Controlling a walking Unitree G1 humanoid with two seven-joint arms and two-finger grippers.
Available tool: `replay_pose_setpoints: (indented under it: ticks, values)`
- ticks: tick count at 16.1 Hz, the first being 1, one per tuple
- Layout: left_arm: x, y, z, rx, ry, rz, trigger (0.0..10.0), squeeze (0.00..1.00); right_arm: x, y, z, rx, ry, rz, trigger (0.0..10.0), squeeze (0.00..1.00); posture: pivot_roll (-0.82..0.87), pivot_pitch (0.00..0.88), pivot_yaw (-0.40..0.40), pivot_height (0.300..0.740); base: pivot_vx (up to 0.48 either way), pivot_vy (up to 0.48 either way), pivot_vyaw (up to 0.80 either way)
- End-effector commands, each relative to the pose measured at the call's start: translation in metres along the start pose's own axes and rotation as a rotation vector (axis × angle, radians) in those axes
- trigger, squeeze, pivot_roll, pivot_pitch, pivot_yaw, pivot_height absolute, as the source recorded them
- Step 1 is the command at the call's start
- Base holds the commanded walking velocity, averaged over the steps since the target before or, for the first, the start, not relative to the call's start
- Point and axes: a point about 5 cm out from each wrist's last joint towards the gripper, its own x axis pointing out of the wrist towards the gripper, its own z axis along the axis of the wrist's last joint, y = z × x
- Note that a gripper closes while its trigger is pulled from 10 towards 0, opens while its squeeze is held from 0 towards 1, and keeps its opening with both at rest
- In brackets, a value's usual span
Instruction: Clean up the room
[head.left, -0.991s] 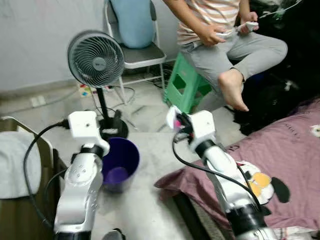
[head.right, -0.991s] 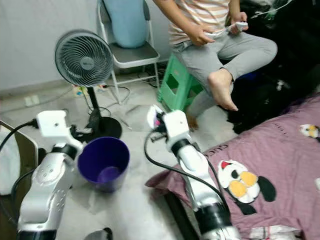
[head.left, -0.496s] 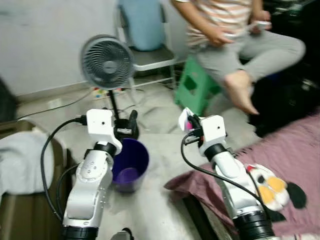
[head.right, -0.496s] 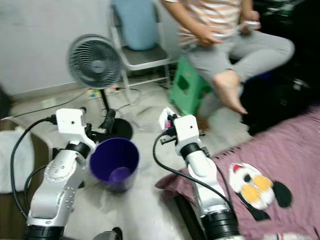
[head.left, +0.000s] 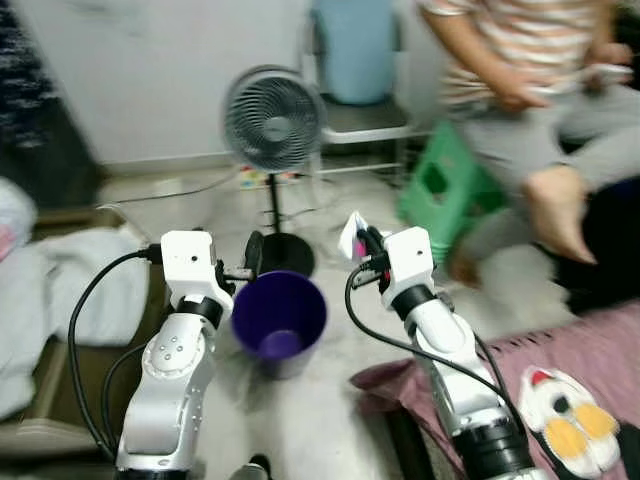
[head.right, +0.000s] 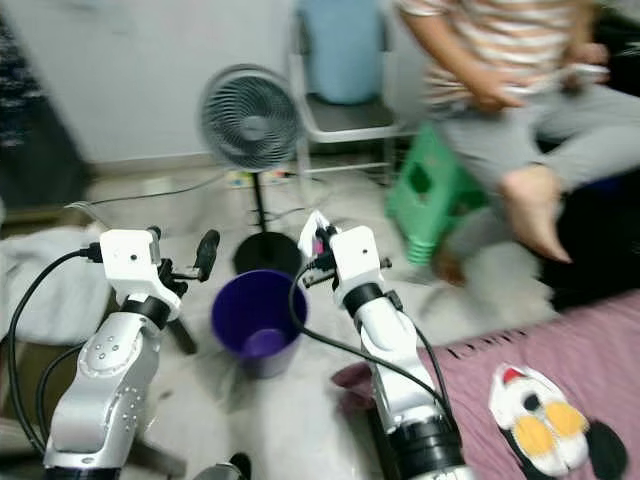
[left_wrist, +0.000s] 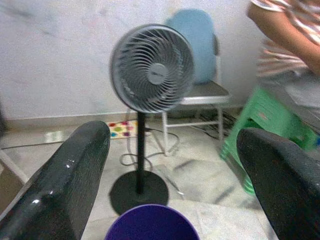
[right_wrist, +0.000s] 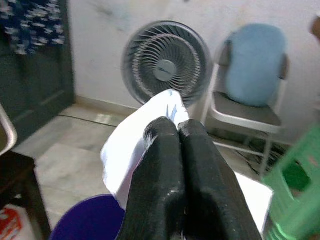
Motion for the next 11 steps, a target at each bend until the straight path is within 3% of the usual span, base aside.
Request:
replay_pose_setpoints:
  ticks: [1,7,11]
  values:
    - [-0.0005,-0.0004,0.0029,0.001,-0.010,0.004,10.0,0.00,-0.0001,-0.0016,-0.0008,-0.009,0.005,0.011,10.0,0.00,0.00,0.091,-0.067,0.740,0.000,0.000,0.80]
    - [-0.0020,-0.0052,0.0007,-0.013,-0.005,-0.004,10.0,0.00,-0.0008,-0.0040,-0.0007,-0.032,0.008,0.020,10.0,0.00,-0.01,0.102,-0.073,0.740,0.000,0.000,0.80]
    - [0.0019,-0.0057,0.0023,-0.011,-0.010,-0.007,10.0,0.00,-0.0011,-0.0053,-0.0017,-0.027,0.014,0.010,10.0,0.00,-0.02,0.106,-0.069,0.740,0.000,0.000,0.13]
